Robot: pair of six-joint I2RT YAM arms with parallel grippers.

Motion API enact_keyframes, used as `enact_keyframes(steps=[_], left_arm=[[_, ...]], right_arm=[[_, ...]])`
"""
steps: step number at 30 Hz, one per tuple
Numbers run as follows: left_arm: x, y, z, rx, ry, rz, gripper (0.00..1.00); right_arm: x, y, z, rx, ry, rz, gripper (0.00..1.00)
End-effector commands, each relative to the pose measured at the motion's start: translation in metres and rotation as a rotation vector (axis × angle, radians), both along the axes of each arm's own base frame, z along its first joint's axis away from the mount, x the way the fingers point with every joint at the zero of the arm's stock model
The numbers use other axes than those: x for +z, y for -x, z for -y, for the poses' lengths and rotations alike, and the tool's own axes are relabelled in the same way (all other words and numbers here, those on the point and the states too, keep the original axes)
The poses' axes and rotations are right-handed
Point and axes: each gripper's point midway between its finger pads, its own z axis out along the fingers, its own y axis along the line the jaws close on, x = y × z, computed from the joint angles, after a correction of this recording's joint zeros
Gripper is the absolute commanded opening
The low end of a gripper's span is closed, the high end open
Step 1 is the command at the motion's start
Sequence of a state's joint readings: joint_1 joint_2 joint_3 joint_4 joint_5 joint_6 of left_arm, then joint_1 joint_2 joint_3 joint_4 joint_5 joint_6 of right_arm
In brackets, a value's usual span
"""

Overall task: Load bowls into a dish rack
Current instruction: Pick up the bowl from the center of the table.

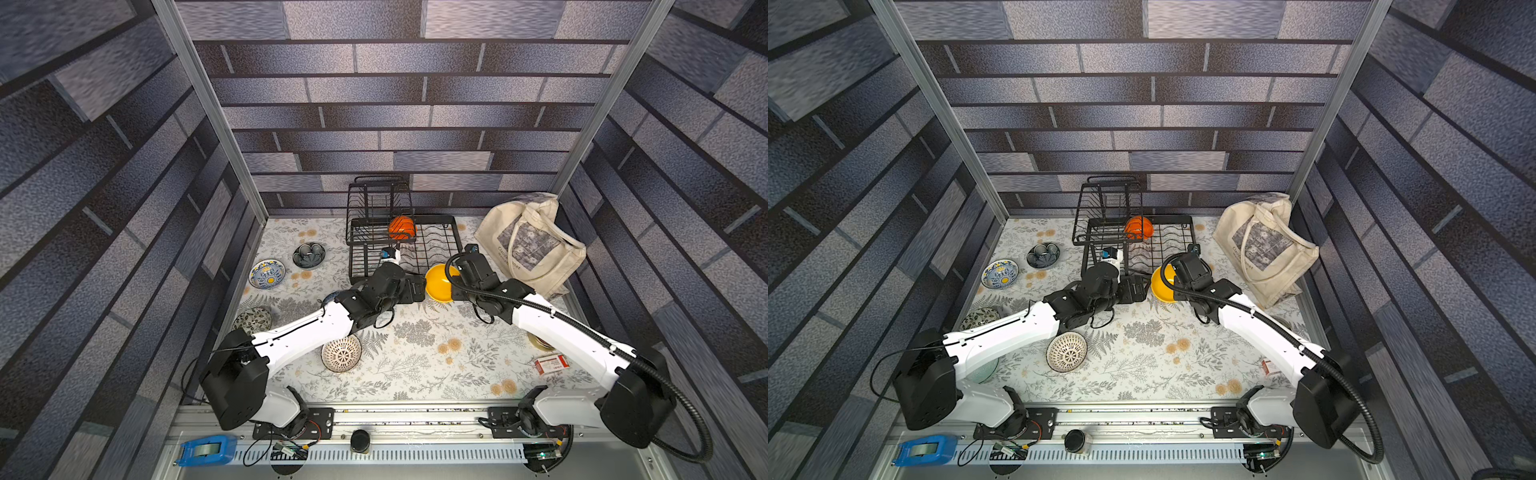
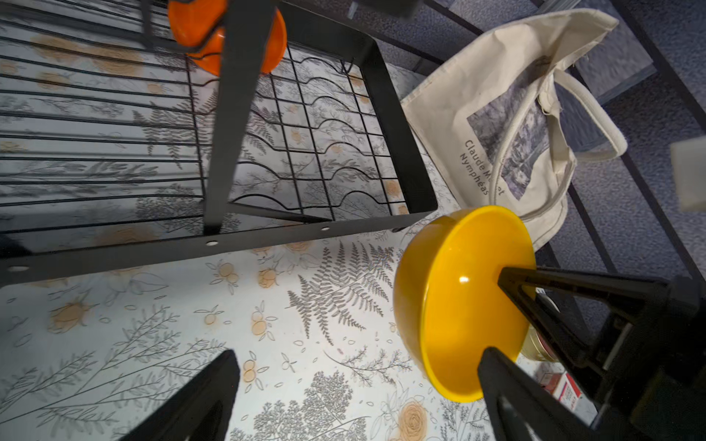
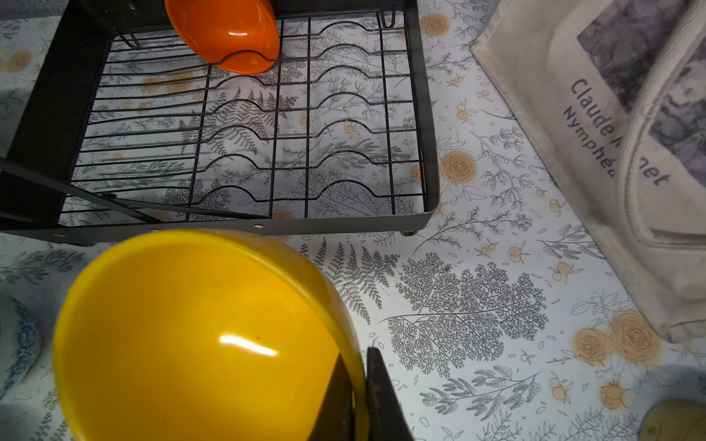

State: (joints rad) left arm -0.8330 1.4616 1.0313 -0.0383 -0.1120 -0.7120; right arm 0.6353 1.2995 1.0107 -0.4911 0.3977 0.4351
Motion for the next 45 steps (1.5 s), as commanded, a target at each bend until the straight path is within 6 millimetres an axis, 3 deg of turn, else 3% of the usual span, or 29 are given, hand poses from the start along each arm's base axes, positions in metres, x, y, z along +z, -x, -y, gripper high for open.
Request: enact_keyframes(steps=[1,4,10,18,21,28,36,45], left_arm=[[-0.006,0.0,0.009,0.044,-0.004,-0.064,1.0],[-0.01,0.0,0.015,0.06,-0.041,-0.072,0.98],[-0.013,0.001,0.029,0.069,-0.077,-0.069,0.84],[-0.02,0.003,0.049,0.052,-0.086,-0.083,0.53],[-0.02,0.003,0.052,0.06,-0.094,-0.08,0.38],[-0.021,0.003,0.056,0.059,-0.107,-0.081,0.15],[-0.025,0.003,0.065,0.043,-0.105,-0.099,0.14],[-0.032,0.003,0.071,0.048,-0.11,-0.127,0.23]], right_arm=[[0.001,0.002,0.012,-0.021,0.026,0.02,0.0],[0.003,0.005,0.014,-0.026,0.005,0.027,0.0],[0.005,0.009,0.018,-0.038,-0.016,0.041,0.0],[0.003,0.012,0.018,-0.047,-0.063,0.052,0.0],[0.0,0.012,0.017,-0.05,-0.074,0.043,0.0],[-0.003,0.013,0.016,-0.061,-0.11,0.039,0.0],[-0.002,0.015,0.014,-0.07,-0.163,0.047,0.01],[0.001,0.014,0.007,-0.053,-0.201,0.043,0.02]])
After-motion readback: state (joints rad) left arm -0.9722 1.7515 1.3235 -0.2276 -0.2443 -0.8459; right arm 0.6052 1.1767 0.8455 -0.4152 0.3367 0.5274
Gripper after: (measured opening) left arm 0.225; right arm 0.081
